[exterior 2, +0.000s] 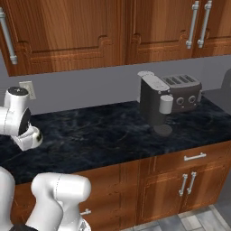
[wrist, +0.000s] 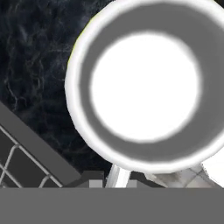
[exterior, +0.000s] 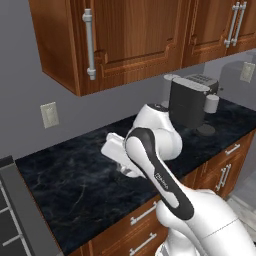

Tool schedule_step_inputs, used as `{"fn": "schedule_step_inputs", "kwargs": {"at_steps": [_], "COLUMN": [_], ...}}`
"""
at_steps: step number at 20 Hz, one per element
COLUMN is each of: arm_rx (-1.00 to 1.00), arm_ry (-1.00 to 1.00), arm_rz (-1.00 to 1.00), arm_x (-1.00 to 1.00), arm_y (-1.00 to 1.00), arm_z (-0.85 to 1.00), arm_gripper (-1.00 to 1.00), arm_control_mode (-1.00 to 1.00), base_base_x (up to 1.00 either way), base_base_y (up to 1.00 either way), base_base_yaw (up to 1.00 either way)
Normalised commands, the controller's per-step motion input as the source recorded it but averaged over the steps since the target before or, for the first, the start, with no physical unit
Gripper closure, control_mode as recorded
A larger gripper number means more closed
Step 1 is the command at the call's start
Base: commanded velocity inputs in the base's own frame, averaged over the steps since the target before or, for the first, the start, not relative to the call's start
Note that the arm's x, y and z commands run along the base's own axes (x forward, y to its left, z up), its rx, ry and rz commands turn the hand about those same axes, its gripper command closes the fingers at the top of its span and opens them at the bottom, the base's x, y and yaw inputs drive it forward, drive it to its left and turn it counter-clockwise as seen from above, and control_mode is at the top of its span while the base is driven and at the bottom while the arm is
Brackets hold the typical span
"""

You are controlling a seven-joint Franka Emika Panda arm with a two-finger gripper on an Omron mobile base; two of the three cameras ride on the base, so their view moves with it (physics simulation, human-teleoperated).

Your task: Clear the mugs and bowl far away from the sink.

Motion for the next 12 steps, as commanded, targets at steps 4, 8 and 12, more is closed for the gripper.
{"fn": "schedule_step_inputs", "kwargs": {"at_steps": [4, 8, 12], "arm_rx": [0.00, -0.02, -0.06], "arm_ry": [0.14, 0.08, 0.00], "arm_rz": [0.00, 0.00, 0.00], "arm_x": [0.30, 0.26, 0.18], "arm_y": [0.00, 0.00, 0.00], "arm_z": [-0.26, -0.34, -0.44], "arm_gripper": [1.00, 1.00, 1.00], "arm_control_mode": [-1.00, -1.00, -1.00], "base_base_x": [0.00, 0.00, 0.00], "base_base_y": [0.00, 0.00, 0.00], "base_base_yaw": [0.00, 0.00, 0.00]}}
